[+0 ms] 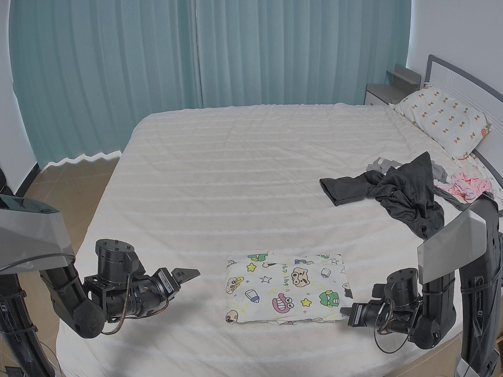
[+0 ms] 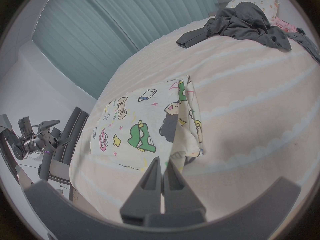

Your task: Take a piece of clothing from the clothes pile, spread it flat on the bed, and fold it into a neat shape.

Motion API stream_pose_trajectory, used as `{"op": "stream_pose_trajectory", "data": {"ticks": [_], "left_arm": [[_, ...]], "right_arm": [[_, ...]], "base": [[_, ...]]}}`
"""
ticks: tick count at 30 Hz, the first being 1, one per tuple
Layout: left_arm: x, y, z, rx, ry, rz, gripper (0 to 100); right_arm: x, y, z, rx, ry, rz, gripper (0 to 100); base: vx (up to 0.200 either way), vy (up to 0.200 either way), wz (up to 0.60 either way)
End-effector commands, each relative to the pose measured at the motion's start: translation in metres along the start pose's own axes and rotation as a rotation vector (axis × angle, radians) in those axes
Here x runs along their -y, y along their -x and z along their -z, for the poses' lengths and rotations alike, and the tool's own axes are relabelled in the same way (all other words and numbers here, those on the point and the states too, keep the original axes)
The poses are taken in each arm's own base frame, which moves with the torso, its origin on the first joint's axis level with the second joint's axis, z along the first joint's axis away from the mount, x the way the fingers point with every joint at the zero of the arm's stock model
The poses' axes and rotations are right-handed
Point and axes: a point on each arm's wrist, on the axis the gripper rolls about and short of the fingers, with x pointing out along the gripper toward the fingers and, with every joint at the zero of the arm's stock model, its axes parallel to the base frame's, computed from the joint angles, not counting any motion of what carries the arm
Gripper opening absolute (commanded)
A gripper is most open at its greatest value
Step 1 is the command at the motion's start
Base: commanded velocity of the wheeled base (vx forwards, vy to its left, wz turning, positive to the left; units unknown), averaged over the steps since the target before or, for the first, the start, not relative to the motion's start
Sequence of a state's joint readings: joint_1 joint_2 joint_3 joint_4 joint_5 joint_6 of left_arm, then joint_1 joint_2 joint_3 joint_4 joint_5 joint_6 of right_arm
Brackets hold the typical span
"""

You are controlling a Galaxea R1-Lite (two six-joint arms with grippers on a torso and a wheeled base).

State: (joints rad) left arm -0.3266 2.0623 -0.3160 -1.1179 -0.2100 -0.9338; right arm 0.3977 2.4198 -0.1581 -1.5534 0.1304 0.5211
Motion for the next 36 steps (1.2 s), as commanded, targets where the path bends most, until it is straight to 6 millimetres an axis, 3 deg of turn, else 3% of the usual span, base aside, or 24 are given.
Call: {"op": "stream_pose_trajectory", "data": {"ticks": [1, 12, 13, 19, 22, 27, 28, 32, 36], "left_arm": [[-0.001, -0.001, 0.0, -0.002, 0.001, -0.003, 100], [0.0, -0.001, 0.001, -0.005, 0.0, -0.001, 100], [0.0, -0.001, 0.001, -0.005, 0.0, -0.001, 100], [-0.001, -0.001, 0.001, -0.005, 0.0, -0.002, 100], [-0.001, -0.001, 0.001, -0.005, 0.0, -0.002, 100], [-0.002, -0.003, 0.002, -0.009, -0.001, -0.005, 100], [-0.002, -0.003, 0.002, -0.008, 0.0, -0.004, 100], [-0.002, -0.002, 0.004, -0.005, -0.006, 0.006, 100], [-0.004, -0.003, 0.005, -0.01, -0.005, 0.0, 100]], "right_arm": [[0.0, 0.003, 0.001, -0.004, 0.002, 0.001, 0], [0.001, 0.004, 0.001, -0.002, 0.043, 0.006, 0], [0.0, 0.005, 0.0, 0.005, 0.043, 0.006, 100], [0.006, 0.025, -0.035, 0.164, 0.046, 0.014, 100], [0.008, 0.026, -0.051, 0.226, 0.04, -0.002, 100], [0.012, -0.018, -0.077, 0.278, 0.02, -0.027, 100], [0.012, -0.019, -0.077, 0.276, 0.02, -0.027, 100], [0.016, -0.058, -0.079, 0.206, 0.011, -0.007, 100], [0.018, -0.075, -0.08, 0.186, -0.028, -0.008, 100]], "base": [[0.0, 0.0, 0.0], [0.0, 0.0, 0.0], [0.0, 0.0, 0.0], [0.0, 0.0, 0.0], [0.0, 0.0, 0.0], [0.0, 0.0, 0.0], [0.0, 0.0, 0.0], [0.0, 0.0, 0.0], [0.0, 0.0, 0.0]]}}
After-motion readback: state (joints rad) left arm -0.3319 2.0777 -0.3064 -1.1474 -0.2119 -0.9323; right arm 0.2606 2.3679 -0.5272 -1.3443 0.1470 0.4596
